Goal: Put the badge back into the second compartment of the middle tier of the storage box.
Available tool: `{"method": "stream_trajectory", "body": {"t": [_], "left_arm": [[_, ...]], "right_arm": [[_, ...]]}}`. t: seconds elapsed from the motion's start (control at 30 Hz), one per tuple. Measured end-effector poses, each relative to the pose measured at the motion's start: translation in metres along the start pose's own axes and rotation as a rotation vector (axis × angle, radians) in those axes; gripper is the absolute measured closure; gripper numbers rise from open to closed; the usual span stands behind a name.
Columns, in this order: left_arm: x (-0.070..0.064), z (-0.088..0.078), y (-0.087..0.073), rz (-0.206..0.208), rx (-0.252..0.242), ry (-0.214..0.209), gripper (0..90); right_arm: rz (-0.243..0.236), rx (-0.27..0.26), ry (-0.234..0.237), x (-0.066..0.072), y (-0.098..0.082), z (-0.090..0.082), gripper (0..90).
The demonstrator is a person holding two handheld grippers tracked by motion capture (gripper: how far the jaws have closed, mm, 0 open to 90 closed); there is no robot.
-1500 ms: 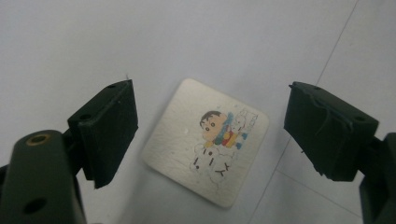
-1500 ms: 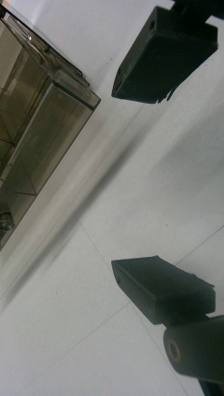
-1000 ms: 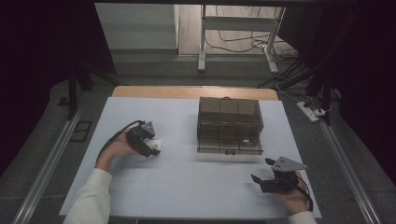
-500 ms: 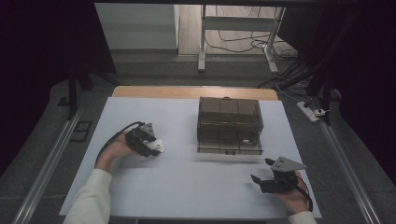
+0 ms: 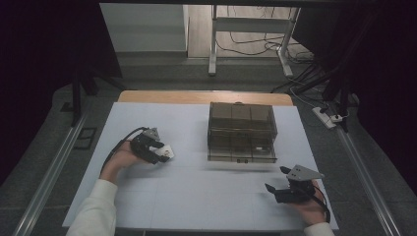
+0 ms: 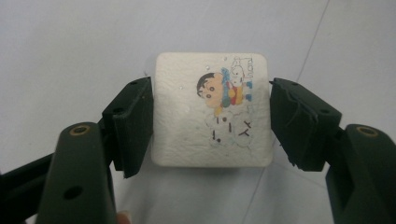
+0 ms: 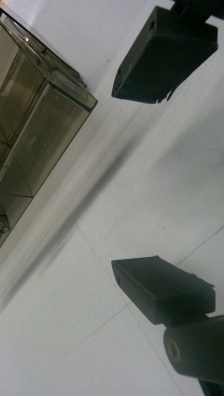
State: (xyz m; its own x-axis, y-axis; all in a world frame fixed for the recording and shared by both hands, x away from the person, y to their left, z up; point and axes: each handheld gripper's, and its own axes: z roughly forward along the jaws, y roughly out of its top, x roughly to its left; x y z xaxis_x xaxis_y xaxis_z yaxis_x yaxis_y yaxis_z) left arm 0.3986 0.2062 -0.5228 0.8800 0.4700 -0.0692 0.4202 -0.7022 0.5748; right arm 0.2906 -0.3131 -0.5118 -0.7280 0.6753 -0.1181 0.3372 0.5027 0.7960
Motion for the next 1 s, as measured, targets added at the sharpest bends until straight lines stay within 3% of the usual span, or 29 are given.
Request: {"method": "stream_trajectory", "body": {"t": [0.1, 0.4, 1.0], "left_arm": [[-0.002, -0.005, 0.001, 0.009, -0.020, 0.007, 33.1], [-0.014, -0.019, 0.004, -0.024, -0.109, 0.031, 33.1], [-0.023, -0.032, 0.012, -0.049, -0.173, 0.079, 33.1]], "right_arm": [[-0.003, 0.001, 0.000, 0.000, 0.000, 0.000, 14.7], [0.001, -0.007, -0.005, 0.000, 0.000, -0.002, 14.7], [-0.003, -0.005, -0.005, 0.000, 0.000, -0.001, 14.7]]}}
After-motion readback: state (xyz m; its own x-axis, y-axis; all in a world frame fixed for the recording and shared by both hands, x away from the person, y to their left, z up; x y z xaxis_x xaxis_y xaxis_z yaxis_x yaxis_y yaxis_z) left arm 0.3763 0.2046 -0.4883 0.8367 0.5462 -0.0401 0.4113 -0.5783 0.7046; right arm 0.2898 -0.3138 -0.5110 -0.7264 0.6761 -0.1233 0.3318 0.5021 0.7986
